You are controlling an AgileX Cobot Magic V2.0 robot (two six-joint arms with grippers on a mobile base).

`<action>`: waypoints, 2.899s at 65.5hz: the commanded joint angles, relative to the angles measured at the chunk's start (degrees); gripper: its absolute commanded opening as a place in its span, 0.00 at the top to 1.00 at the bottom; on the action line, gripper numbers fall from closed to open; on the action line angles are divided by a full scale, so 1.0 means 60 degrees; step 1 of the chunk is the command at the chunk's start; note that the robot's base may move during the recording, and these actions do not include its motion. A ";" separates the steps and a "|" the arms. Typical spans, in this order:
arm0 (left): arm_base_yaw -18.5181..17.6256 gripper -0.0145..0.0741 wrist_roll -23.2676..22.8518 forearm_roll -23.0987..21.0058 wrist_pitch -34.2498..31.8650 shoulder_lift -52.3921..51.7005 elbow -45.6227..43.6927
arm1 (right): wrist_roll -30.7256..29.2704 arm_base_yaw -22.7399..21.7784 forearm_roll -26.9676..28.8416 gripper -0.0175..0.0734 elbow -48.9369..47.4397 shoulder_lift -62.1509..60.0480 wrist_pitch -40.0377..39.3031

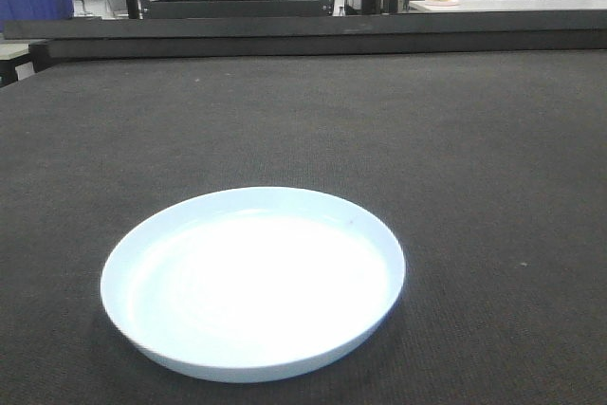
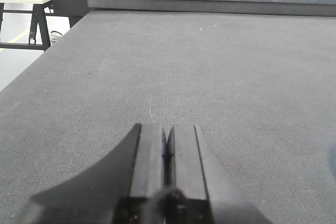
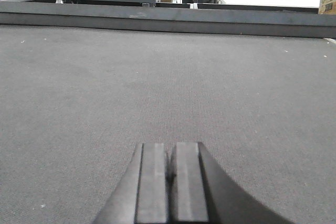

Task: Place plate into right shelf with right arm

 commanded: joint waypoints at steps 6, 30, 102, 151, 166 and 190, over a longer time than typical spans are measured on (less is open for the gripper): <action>-0.0050 0.89 -0.0031 -0.0039 -0.0820 -0.0069 0.0077 | -0.0012 -0.0013 -0.0040 0.75 -0.0088 -0.0048 -0.0804; -0.0050 0.89 -0.0031 -0.0039 -0.0820 -0.0069 0.0077 | -0.0012 -0.0013 -0.0040 0.75 -0.0088 -0.0048 -0.1403; -0.0050 0.89 -0.0031 -0.0039 -0.0820 -0.0069 0.0077 | -0.3073 0.1167 0.2836 0.75 -0.7828 0.5454 0.7584; -0.0050 0.89 -0.0031 -0.0039 -0.0820 -0.0069 0.0077 | -0.3813 0.4962 0.3671 0.73 -0.8757 1.2671 0.4489; -0.0050 0.89 -0.0031 -0.0039 -0.0820 -0.0069 0.0077 | -0.3813 0.4962 0.3692 0.24 -0.9298 1.3983 0.4297; -0.0050 0.89 -0.0031 -0.0039 -0.0820 -0.0069 0.0077 | -0.3813 0.4952 0.3692 0.24 -0.9732 1.5194 0.4011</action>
